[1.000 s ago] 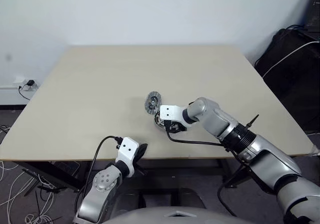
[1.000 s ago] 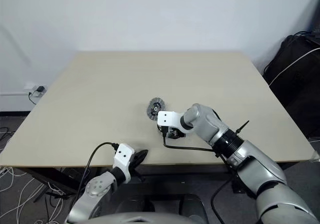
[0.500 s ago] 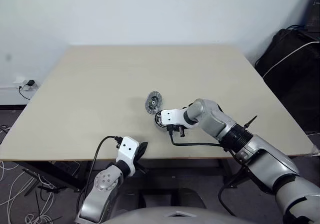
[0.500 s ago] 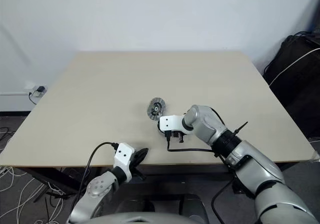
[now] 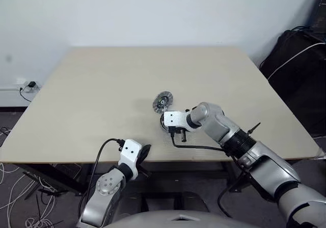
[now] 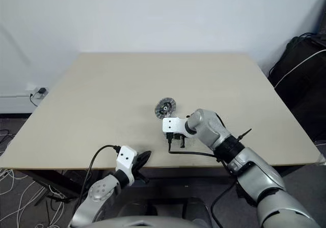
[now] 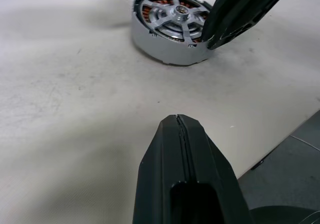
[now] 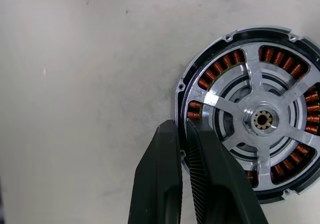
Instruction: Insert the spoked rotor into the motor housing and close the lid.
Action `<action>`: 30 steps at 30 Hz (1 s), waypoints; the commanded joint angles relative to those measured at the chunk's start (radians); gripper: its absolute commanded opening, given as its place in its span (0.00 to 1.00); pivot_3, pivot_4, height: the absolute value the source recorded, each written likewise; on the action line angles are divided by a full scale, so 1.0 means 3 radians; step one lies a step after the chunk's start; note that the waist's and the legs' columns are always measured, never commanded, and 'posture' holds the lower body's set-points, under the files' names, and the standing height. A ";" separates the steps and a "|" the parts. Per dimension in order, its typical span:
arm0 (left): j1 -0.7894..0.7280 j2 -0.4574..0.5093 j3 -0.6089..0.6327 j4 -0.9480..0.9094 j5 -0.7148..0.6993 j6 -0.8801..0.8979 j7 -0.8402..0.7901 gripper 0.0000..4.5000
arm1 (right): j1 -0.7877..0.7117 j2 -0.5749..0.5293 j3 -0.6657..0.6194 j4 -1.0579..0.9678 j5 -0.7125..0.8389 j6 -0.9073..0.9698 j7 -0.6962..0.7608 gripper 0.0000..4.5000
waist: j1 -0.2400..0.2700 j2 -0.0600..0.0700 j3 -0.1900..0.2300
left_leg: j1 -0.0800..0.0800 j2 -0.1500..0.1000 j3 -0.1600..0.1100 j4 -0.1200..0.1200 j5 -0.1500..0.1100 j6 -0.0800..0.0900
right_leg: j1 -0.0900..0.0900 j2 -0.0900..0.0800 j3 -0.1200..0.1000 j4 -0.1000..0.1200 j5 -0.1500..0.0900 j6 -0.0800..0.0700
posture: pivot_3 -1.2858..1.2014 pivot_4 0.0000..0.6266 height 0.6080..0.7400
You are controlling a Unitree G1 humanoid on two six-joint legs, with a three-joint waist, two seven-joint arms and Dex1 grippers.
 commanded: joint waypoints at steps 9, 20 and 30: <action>0.0015 -0.0049 -0.0007 -0.0030 -0.0038 -0.0064 0.0006 0.00 | 0.0510 0.0101 -0.0688 -0.1388 0.0554 0.1823 -0.0269 0.00 | 0.0001 0.0000 0.0001 | -0.0007 0.0000 -0.0004 -0.0001 -0.0002 0.0001 | -0.0006 -0.0001 -0.0002 -0.0001 -0.0001 -0.0008 | 0.52 0.00 1.00; 0.0016 -0.0034 -0.0001 -0.0024 -0.0040 -0.0035 -0.0028 0.00 | 0.0693 0.1097 -0.1131 -0.1708 0.0809 0.3144 -0.1435 0.00 | -0.0012 0.0000 0.0001 | -0.0007 0.0001 -0.0006 -0.0004 -0.0001 -0.0001 | -0.0007 -0.0001 -0.0003 0.0000 -0.0009 0.0006 | 0.52 0.00 1.00; 0.0050 -0.0029 0.0010 -0.0043 -0.0037 -0.0039 -0.0010 0.00 | 0.0600 0.1806 -0.1603 -0.1138 0.0939 0.2930 -0.2194 0.15 | -0.0095 -0.0006 -0.0003 | 0.0002 0.0003 -0.0006 -0.0008 0.0004 -0.0010 | -0.0003 0.0004 0.0000 0.0002 -0.0007 0.0008 | 0.52 0.00 1.00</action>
